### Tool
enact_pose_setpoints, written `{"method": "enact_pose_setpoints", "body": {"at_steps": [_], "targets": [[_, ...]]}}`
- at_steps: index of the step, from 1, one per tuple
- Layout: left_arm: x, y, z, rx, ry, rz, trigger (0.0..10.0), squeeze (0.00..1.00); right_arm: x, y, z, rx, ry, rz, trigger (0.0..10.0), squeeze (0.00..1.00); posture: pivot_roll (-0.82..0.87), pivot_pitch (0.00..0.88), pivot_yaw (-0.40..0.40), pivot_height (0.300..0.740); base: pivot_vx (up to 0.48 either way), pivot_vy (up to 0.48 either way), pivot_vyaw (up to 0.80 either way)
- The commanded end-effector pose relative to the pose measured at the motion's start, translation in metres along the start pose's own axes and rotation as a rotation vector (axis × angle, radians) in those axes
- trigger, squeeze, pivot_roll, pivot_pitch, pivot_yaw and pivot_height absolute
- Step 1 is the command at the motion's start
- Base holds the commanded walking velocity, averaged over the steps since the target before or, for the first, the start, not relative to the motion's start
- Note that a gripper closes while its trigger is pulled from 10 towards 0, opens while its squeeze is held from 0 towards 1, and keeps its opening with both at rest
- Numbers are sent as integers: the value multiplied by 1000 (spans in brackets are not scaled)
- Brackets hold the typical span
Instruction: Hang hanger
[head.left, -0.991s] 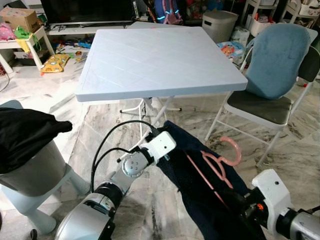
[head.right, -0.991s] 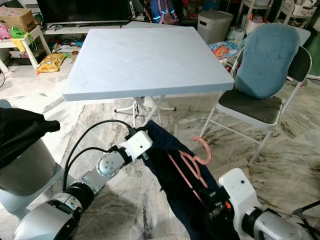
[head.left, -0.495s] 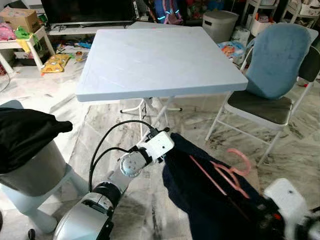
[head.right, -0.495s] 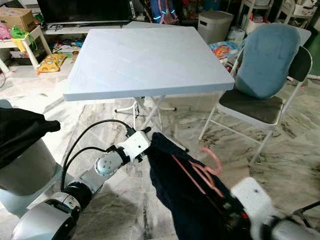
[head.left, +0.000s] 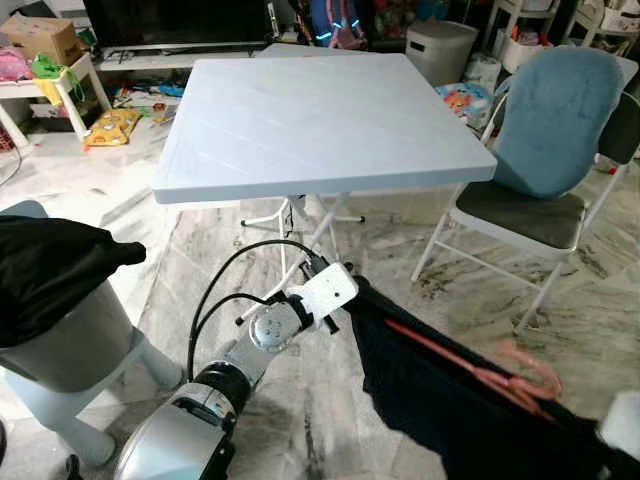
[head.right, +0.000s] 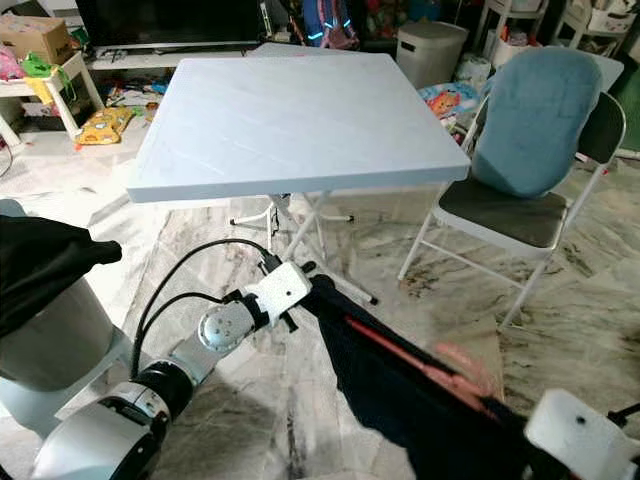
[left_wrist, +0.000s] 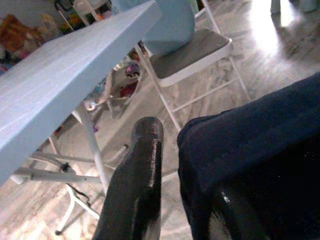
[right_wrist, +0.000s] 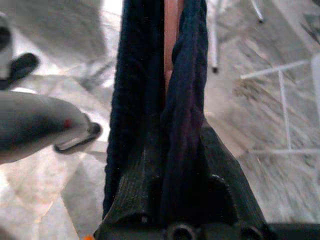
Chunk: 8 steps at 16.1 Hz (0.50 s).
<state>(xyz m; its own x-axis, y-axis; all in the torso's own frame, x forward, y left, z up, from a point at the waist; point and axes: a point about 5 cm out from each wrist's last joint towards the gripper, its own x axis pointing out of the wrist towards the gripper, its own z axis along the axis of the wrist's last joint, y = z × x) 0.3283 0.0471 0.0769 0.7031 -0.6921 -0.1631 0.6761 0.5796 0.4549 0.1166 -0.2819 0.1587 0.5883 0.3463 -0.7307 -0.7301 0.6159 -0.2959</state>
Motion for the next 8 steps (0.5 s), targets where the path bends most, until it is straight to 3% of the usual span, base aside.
{"method": "enact_pose_setpoints", "body": {"at_steps": [1, 8], "targets": [[-12, 27, -15, -78, 78, 127, 0, 0, -14, -8, -6, 17, 44, -21, 0, 0, -79, 0, -4, 740, 0, 0, 0], [-12, 18, -21, -188, 117, 61, 0, 0, -64, -27, 24, 65, -233, -59, 0, 0, -89, 0, 3, 740, 0, 0, 0]]}}
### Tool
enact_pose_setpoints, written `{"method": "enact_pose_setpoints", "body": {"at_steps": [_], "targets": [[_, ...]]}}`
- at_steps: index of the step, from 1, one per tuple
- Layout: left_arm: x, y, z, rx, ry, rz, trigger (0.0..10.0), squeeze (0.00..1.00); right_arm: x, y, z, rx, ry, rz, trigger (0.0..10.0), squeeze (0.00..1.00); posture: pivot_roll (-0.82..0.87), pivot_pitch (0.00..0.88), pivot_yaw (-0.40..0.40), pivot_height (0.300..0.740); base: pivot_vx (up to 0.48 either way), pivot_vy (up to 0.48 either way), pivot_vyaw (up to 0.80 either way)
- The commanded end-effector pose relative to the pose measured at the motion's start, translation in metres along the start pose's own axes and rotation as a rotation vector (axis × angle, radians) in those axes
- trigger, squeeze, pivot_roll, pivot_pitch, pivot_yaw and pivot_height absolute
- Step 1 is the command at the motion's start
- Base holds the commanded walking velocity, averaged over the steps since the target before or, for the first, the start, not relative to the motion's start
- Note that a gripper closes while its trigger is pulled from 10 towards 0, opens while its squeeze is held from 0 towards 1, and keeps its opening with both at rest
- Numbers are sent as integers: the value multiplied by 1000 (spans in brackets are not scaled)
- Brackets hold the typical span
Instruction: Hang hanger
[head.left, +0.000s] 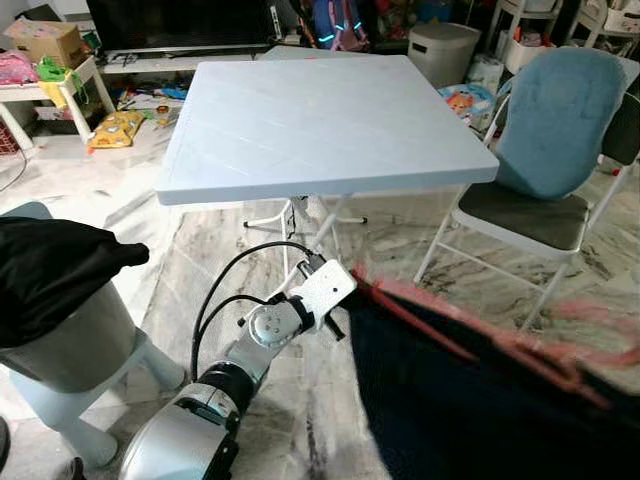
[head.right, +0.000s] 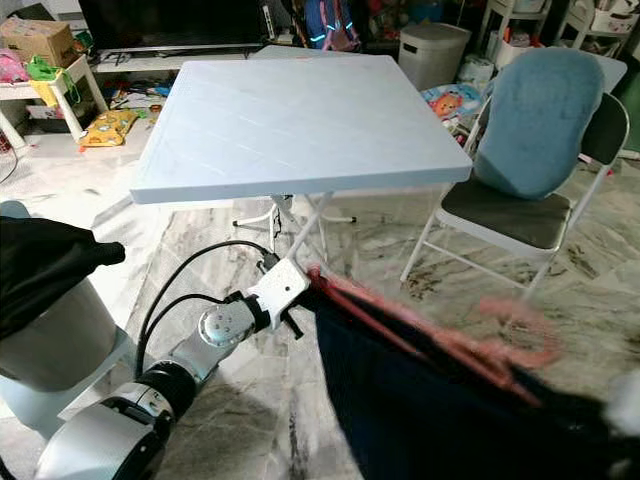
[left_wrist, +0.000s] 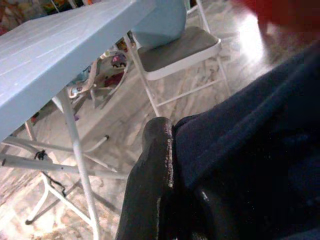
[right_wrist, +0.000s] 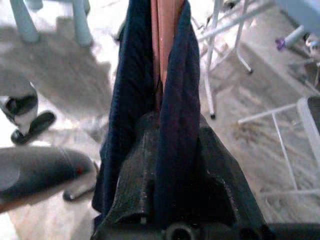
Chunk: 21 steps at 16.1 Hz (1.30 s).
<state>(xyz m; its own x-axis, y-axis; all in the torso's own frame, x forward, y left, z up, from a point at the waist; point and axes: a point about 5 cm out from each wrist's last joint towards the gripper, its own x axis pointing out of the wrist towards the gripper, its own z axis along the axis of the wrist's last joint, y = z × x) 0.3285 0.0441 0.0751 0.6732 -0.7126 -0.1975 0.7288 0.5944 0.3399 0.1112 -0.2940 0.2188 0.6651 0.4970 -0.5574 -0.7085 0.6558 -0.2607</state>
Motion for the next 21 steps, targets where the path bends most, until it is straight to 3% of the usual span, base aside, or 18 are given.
{"method": "enact_pose_setpoints", "body": {"at_steps": [1, 3, 5, 6, 7, 8, 9, 10, 11, 12, 13, 16, 20, 21], "targets": [[-15, 19, -19, -81, 92, 95, 0, 0, -14, -8, 4, 16, -30, -73, 0, 0, -90, 0, 5, 740, 0, 0, 0], [-14, 16, -22, -143, 103, 85, 0, 0, -13, -7, 8, 40, -87, -80, 0, 0, -89, 0, 6, 740, 0, 0, 0], [-13, 12, -21, -131, 99, 49, 0, 0, -4, -13, 4, 27, -72, -148, 0, 0, -89, 0, 5, 740, 0, 0, 0], [-11, 8, -21, -141, 96, 25, 0, 0, 10, -16, 5, 29, -92, -193, 0, 0, -88, 0, 5, 740, 0, 0, 0], [-10, 3, -21, -153, 92, -1, 8863, 396, 22, -16, 4, 19, -99, -204, 0, 0, -88, 0, 6, 740, 0, 0, 0], [-9, -3, -20, -176, 83, -47, 10000, 1000, 35, -13, 2, 19, -101, -195, 0, 0, -85, 0, 5, 740, 0, 0, 0], [-8, -9, -19, -189, 60, -107, 10000, 1000, 45, -11, 0, 24, -106, -189, 0, 0, -86, 0, 7, 740, 0, 0, 0], [-10, -17, -17, -120, 34, -177, 10000, 1000, 61, -15, -6, 33, -113, -223, 0, 0, -85, 0, 8, 740, 0, 0, 0], [-11, -21, -18, -103, 29, -226, 10000, 1000, 68, -18, -8, 24, -111, -242, 0, 0, -84, 0, 8, 740, 0, 0, 0], [-13, -26, -19, -75, 28, -288, 10000, 1000, 77, -22, -11, -7, -84, -266, 0, 0, -81, 0, 7, 740, 0, 0, 0], [-16, -32, -20, 6, 31, -346, 10000, 1000, 88, -32, -13, -57, -56, -334, 0, 0, -80, 0, 8, 740, 0, 0, 0], [-16, -45, -16, 33, -8, -455, 10000, 1000, 106, -40, -11, -158, -7, -350, 0, 0, -80, 0, 7, 740, 0, 0, 0], [-16, -51, -14, 38, -34, -487, 10000, 1000, 122, -39, -16, -268, 37, -349, 0, 0, -84, 0, 6, 740, 0, 0, 0], [-16, -51, -9, 61, -75, -482, 10000, 1000, 125, -34, -20, -286, 53, -292, 0, 0, -82, 0, 4, 740, 0, 0, 0]]}}
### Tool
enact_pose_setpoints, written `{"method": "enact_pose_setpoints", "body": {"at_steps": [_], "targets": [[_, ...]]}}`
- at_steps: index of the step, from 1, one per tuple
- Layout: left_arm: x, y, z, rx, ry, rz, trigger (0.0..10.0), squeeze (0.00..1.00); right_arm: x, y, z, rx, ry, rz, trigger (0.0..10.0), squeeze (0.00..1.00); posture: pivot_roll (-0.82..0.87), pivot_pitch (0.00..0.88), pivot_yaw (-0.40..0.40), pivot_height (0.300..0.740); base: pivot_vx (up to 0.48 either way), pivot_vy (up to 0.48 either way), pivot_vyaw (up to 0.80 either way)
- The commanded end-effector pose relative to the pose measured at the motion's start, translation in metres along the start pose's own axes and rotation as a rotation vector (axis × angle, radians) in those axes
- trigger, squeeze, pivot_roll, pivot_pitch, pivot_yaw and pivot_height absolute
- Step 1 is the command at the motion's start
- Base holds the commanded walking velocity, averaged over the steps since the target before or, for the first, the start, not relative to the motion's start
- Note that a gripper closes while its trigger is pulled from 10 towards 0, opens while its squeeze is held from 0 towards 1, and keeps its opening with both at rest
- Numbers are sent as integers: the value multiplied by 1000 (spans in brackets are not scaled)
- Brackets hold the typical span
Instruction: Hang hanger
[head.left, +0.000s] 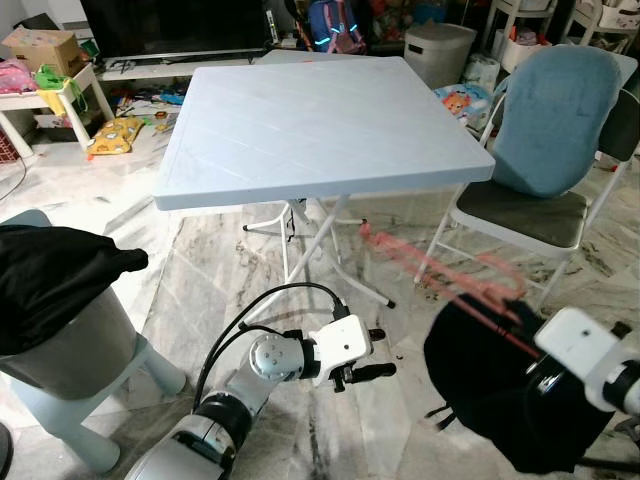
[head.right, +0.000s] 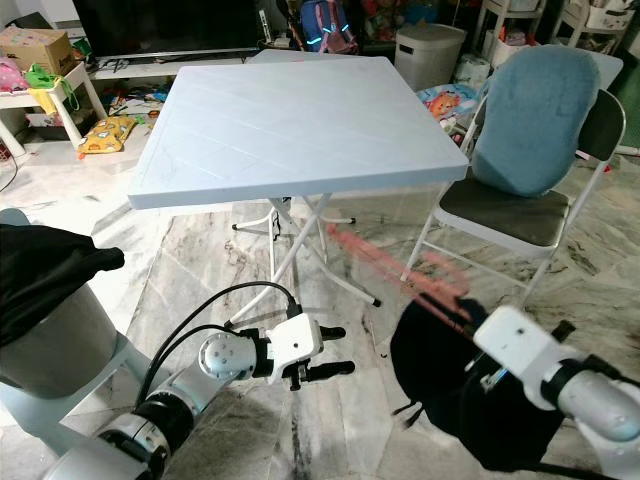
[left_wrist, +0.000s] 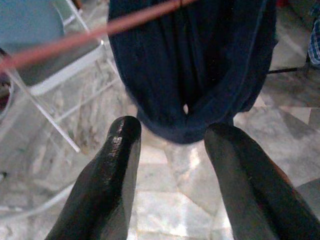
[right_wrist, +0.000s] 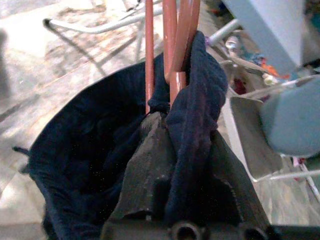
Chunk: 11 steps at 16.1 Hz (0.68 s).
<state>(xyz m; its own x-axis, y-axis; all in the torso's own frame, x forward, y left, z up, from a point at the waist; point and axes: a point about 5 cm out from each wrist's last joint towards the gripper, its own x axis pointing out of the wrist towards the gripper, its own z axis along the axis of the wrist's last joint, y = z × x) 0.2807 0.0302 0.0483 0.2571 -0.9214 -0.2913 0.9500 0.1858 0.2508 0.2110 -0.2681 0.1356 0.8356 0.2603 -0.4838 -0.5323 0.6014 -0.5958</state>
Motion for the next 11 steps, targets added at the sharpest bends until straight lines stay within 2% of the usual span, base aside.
{"method": "enact_pose_setpoints", "body": {"at_steps": [1, 6, 7, 8, 11], "targets": [[1, 1, 7, 29, -33, -18, 10000, 1000, 0, -3, 3, -64, -8, 12, 0, 0, -79, 0, 3, 740, 0, 0, 0], [2, -7, 13, 9, -80, -126, 10000, 1000, 11, -1, -1, -139, 0, 34, 0, 0, -68, 0, -4, 740, 0, 0, 0], [2, -5, 17, -44, -116, -112, 10000, 1000, 12, 1, -1, -148, 1, 51, 0, 0, -67, 0, -2, 740, 0, 0, 0], [0, 6, 26, -89, -173, -49, 10000, 1000, 11, 7, -3, -161, 8, 108, 0, 0, -67, 0, -4, 740, 0, 0, 0], [-12, 13, 26, 19, -140, -90, 10000, 1000, 3, 16, -12, -172, 38, 238, 0, 0, -68, 0, -4, 740, 0, 0, 0]]}}
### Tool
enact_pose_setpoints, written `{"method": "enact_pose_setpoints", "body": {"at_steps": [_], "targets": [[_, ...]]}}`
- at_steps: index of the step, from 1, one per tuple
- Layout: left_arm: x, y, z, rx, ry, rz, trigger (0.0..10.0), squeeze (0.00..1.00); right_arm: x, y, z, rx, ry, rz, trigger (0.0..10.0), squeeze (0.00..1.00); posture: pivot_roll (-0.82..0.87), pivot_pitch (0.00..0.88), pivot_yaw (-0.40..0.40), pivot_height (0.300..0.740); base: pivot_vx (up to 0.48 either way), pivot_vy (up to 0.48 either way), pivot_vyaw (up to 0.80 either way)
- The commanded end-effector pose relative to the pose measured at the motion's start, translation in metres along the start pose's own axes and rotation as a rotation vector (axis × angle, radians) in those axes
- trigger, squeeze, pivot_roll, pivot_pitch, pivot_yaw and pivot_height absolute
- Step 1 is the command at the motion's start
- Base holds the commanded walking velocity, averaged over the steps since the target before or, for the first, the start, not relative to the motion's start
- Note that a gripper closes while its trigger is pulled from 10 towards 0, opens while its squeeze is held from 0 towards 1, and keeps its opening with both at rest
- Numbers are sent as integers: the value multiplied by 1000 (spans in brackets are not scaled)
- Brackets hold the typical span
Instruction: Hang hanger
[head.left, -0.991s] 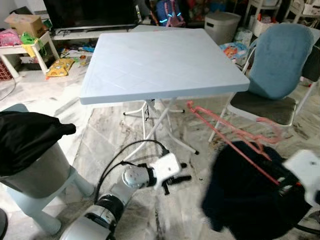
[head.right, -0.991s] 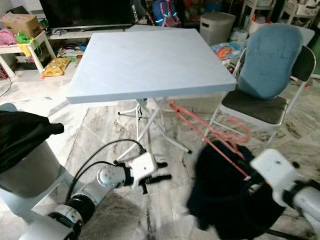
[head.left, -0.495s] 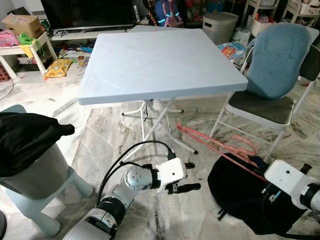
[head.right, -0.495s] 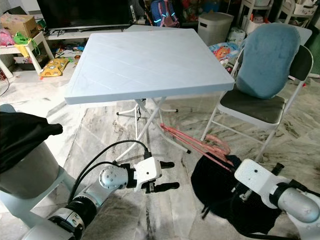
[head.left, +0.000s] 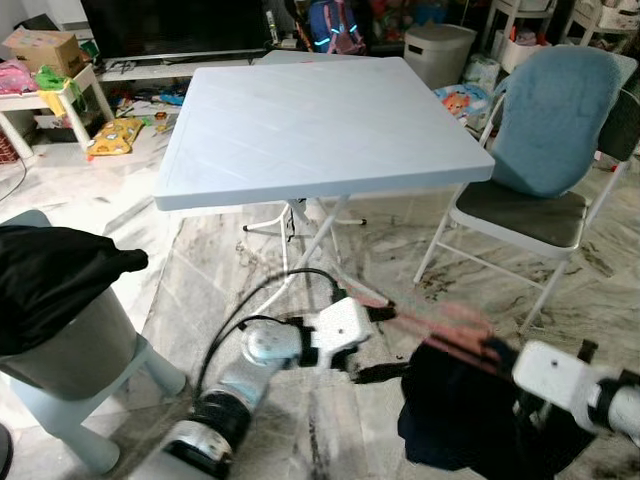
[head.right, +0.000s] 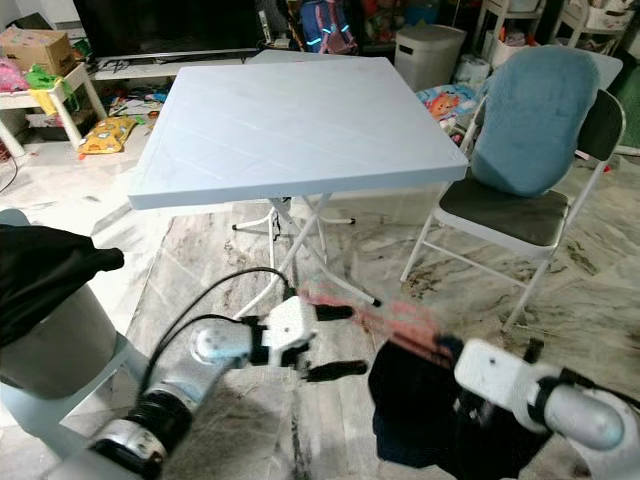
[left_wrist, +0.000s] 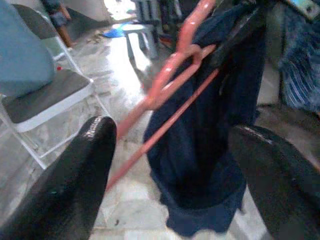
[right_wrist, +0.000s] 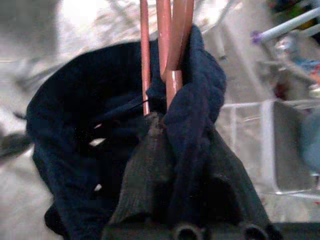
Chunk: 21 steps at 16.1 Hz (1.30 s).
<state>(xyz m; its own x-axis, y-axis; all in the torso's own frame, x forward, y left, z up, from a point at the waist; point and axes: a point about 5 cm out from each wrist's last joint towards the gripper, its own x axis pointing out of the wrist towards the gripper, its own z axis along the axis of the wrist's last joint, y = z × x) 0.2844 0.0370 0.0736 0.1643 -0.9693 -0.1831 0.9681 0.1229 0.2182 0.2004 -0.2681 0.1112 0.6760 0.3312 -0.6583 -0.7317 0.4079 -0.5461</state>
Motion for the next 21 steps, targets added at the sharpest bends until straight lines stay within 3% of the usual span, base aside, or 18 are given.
{"method": "enact_pose_setpoints", "body": {"at_steps": [1, 5, 8, 10, 11, 16, 17, 18, 19, 21], "targets": [[-3, 3, 7, 68, 0, -50, 10000, 1000, -6, -2, -2, -48, 12, 56, 0, 0, -72, 0, -3, 740, 0, 0, 0], [-6, 0, 3, 31, 35, -116, 10000, 1000, -11, -6, -1, -80, 7, 99, 0, 0, -78, 0, -1, 740, 0, 0, 0], [-4, -6, -2, 24, 55, -151, 10000, 1000, -12, -7, 18, -51, -90, 135, 0, 0, -81, 0, -3, 740, 0, 0, 0], [-3, -6, -2, 18, 58, -160, 10000, 600, -15, -4, 24, -73, -113, 185, 0, 0, -82, 0, -1, 740, 0, 0, 0], [-3, -6, -2, 22, 61, -174, 10000, 0, -17, -4, 28, -60, -131, 204, 0, 0, -82, 0, 0, 740, 0, 0, 0], [-3, -5, 0, 10, 55, -191, 10000, 0, -25, 0, 36, -57, -177, 256, 0, 0, -81, 0, 5, 740, 0, 0, 0], [-4, -5, -1, 8, 59, -202, 5647, 0, -27, -1, 39, -56, -187, 257, 0, 0, -81, 0, 5, 740, 0, 0, 0], [-5, -4, -1, 8, 61, -202, 3529, 0, -30, -2, 41, -52, -194, 256, 0, 0, -81, 0, 6, 740, 0, 0, 0], [-4, -2, 0, 5, 59, -202, 196, 0, -30, -4, 41, -56, -194, 248, 0, 0, -82, 0, 5, 740, 0, 0, 0], [-4, 3, 4, 5, 51, -201, 0, 0, -31, -6, 43, -63, -206, 237, 0, 0, -83, 0, 4, 740, 0, 0, 0]]}}
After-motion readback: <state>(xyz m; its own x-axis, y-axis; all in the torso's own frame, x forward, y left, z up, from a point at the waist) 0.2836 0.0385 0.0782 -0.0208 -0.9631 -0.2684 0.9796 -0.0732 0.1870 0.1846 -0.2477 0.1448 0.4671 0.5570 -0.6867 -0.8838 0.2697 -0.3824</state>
